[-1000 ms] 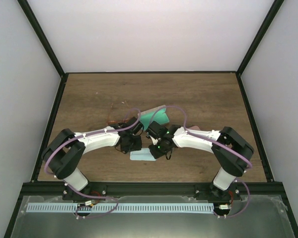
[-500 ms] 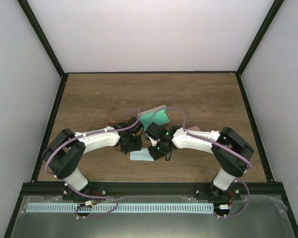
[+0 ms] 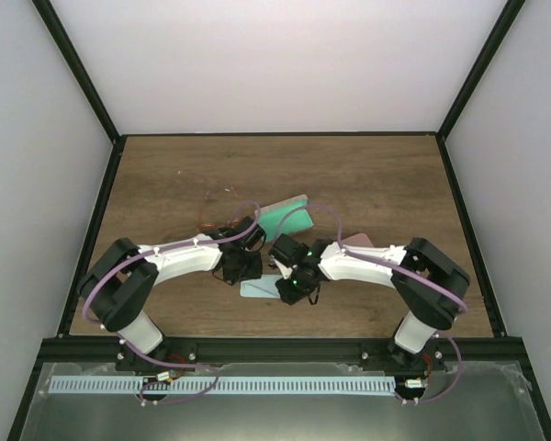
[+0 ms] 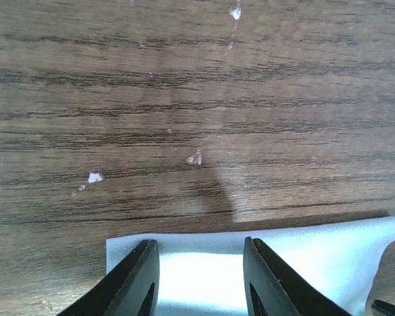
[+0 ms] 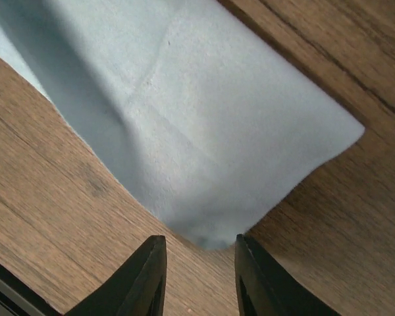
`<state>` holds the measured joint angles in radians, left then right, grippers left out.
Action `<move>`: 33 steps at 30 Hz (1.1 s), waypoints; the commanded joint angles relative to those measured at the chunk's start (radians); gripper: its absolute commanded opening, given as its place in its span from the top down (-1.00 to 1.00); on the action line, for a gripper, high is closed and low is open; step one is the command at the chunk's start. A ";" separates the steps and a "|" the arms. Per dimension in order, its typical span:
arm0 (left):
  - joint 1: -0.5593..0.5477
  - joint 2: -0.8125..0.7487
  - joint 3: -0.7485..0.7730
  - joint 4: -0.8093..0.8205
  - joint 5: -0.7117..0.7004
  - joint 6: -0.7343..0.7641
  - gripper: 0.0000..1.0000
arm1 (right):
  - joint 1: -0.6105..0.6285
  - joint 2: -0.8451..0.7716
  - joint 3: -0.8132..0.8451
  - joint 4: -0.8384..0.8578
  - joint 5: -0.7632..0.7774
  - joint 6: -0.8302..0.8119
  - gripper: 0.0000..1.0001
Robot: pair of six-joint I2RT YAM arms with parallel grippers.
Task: Organize the sunglasses
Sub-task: Fold the glasses cleaning cloth at the center of the board.
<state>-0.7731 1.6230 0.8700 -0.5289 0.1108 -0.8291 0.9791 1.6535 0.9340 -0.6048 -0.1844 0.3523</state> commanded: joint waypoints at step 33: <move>-0.004 -0.150 -0.065 -0.094 -0.094 0.005 0.23 | -0.023 0.087 0.127 -0.103 0.110 0.096 0.30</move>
<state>-0.7731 1.4631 0.8162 -0.5930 0.0425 -0.8265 0.9630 1.7260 1.0325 -0.6956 -0.0692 0.4362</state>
